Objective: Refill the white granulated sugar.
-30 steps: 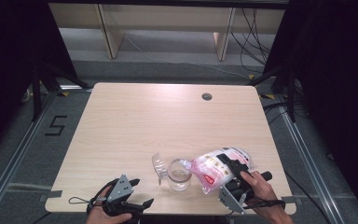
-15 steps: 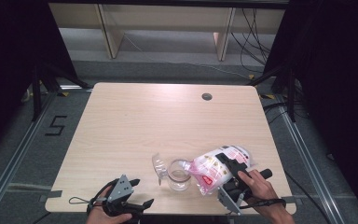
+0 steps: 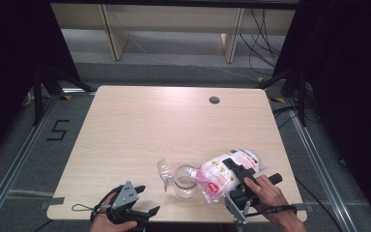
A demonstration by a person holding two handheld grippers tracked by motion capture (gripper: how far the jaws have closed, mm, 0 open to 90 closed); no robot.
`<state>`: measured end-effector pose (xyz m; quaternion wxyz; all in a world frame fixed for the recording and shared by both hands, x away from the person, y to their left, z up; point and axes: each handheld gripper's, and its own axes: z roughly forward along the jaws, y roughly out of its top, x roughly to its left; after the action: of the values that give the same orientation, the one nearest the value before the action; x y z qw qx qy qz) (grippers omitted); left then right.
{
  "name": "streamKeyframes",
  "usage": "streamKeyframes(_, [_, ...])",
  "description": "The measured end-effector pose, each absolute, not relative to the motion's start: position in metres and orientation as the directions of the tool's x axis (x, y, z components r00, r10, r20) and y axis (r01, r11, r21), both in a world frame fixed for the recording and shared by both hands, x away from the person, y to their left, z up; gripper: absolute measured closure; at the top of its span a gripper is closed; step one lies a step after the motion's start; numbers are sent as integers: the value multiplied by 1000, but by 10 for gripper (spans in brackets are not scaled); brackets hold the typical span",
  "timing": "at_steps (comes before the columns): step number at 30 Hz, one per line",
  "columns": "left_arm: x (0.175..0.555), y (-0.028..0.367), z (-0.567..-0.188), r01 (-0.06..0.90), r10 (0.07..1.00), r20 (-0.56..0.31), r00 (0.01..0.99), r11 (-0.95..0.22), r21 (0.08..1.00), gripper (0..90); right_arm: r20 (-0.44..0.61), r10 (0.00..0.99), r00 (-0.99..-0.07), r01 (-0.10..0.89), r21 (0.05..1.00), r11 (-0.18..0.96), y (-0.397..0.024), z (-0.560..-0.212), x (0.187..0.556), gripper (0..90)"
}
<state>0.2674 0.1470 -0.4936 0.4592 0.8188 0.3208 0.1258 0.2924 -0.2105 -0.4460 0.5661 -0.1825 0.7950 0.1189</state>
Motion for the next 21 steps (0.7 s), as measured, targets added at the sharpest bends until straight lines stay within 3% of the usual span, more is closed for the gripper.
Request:
streamKeyframes(2, [267, 147, -494, 411, 640, -90, 763, -373, 832, 174, -945, -195, -264, -442, -61, 895, -209, -445, 293, 480])
streamKeyframes(19, [267, 147, -494, 409, 640, -85, 764, -377, 831, 174, -941, -236, -244, -419, -117, 901, -209, -443, 291, 484])
streamKeyframes(21, [267, 147, -494, 407, 637, -88, 766, -374, 834, 174, -940, -272, -206, -445, -158, 882, -207, -441, 292, 484])
